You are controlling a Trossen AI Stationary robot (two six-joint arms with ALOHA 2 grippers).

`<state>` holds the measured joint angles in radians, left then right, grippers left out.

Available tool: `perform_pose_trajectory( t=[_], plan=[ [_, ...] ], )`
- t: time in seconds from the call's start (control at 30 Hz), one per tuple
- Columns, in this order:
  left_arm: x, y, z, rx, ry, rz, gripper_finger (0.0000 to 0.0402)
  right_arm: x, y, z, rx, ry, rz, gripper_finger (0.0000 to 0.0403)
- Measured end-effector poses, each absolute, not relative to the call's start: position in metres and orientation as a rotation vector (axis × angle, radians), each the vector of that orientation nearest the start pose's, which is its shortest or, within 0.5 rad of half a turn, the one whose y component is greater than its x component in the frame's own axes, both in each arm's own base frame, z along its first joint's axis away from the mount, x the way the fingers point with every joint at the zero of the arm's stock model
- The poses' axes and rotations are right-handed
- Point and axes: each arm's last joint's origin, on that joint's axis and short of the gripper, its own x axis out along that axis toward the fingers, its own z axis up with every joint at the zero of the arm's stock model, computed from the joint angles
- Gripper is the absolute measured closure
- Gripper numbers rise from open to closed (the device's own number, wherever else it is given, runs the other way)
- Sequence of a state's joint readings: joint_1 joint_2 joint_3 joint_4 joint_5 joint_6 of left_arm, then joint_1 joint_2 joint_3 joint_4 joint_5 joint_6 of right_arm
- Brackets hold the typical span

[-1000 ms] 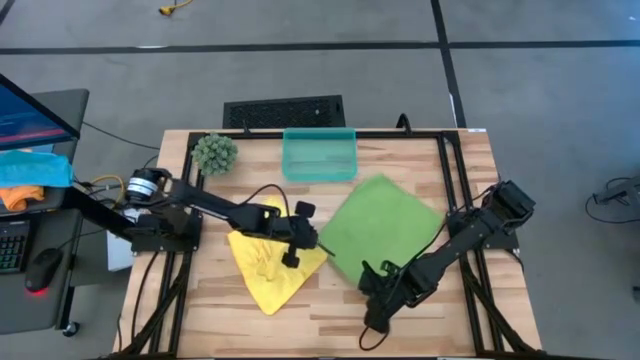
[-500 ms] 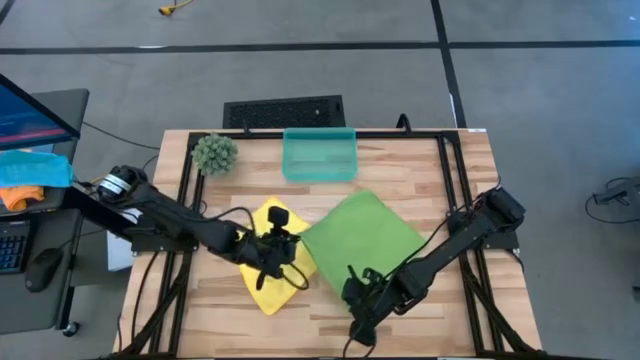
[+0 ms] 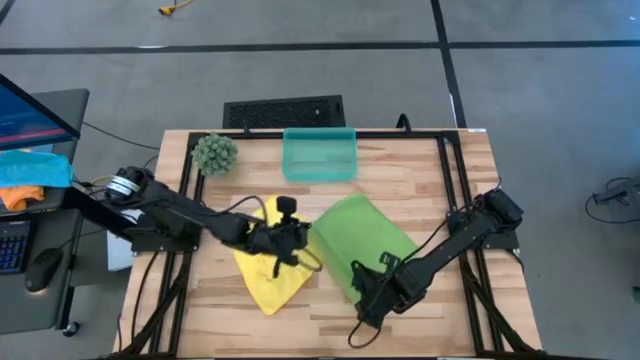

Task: Roll microfiber towels into tight, uniform cylinder then place into a basket
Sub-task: Fold the green microfiber cloth

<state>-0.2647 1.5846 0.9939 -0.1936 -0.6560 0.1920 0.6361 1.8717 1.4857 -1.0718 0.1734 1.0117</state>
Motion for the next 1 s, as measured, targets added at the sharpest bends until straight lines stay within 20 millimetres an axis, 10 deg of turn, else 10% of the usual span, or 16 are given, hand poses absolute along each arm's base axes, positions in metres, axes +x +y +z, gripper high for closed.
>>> perform_pose_trajectory(
  t=[0.43, 1.0],
  plan=[
    [0.366, -0.009, 0.181, 0.450, 0.645, 0.305, 0.0401, 0.259, 0.180, 0.199, 0.182, 1.526, -0.719, 0.0399],
    [0.375, 0.024, 0.178, 0.384, 0.571, 0.302, 0.0401, 0.247, 0.154, 0.185, 0.174, 1.606, -0.963, 0.0399]
  ],
)
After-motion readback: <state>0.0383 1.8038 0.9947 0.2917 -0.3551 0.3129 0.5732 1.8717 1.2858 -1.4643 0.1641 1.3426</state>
